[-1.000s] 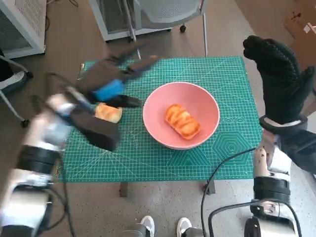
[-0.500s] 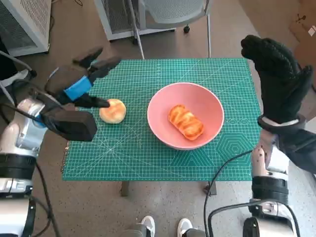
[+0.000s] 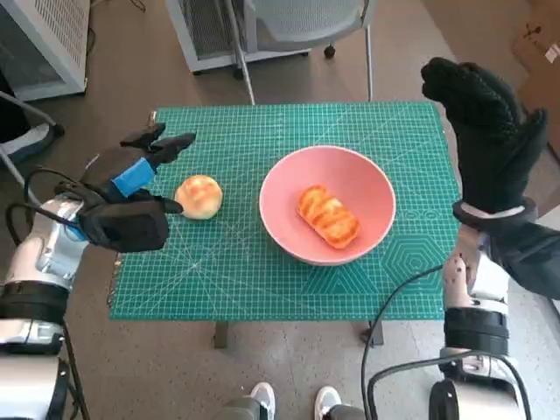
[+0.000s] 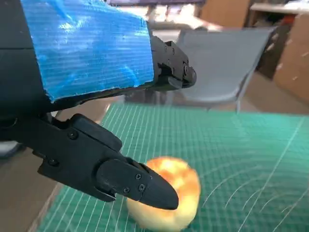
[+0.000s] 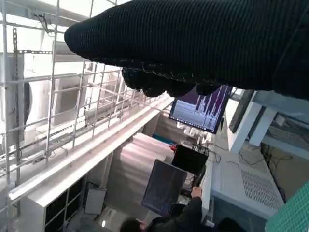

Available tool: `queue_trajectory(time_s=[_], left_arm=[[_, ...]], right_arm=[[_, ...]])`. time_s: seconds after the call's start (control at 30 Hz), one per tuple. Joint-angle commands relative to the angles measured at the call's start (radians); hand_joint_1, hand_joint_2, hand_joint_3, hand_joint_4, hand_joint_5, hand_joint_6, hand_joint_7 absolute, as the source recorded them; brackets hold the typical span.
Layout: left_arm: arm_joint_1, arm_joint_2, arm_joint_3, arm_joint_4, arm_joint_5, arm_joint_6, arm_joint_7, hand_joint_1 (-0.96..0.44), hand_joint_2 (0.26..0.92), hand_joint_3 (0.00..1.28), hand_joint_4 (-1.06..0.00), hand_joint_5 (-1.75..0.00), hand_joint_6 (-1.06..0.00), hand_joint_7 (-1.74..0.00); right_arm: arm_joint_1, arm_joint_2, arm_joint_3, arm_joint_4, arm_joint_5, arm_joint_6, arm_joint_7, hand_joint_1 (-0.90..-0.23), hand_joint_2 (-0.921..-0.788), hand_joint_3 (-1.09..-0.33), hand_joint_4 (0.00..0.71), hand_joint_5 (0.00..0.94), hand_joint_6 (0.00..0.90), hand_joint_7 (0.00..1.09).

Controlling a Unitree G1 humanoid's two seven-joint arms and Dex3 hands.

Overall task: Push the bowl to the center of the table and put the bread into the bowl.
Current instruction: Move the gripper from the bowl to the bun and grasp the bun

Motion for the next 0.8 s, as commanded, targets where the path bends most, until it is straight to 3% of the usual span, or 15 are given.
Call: queue_trajectory(time_s=[0.03, 0.57, 0.8], left_arm=[[-0.028, -0.019, -0.028, 0.046, 0.022, 0.01, 0.021, -0.52, 0.795, 0.0, -0.13, 0.0, -0.31, 0.0], [-0.097, -0.12, -0.12, 0.25, 0.077, 0.052, 0.066, -0.51, 0.796, 0.0, -0.13, 0.0, -0.29, 0.0], [-0.128, -0.18, -0.137, 0.334, 0.073, 0.077, 0.09, -0.36, 0.783, 0.0, -0.16, -0.01, -0.29, 0.0]], right_arm=[[0.0, -0.002, 0.005, 0.013, 0.005, 0.014, 0.017, -0.639, -0.921, -0.645, 0.273, 0.004, 0.366, 0.01], [0.0, -0.012, -0.007, 0.018, 0.013, 0.024, 0.046, -0.639, -0.921, -0.647, 0.274, 0.002, 0.366, 0.01], [0.002, -0.014, -0.009, 0.017, 0.014, 0.028, 0.051, -0.64, -0.921, -0.648, 0.274, 0.002, 0.366, 0.01]])
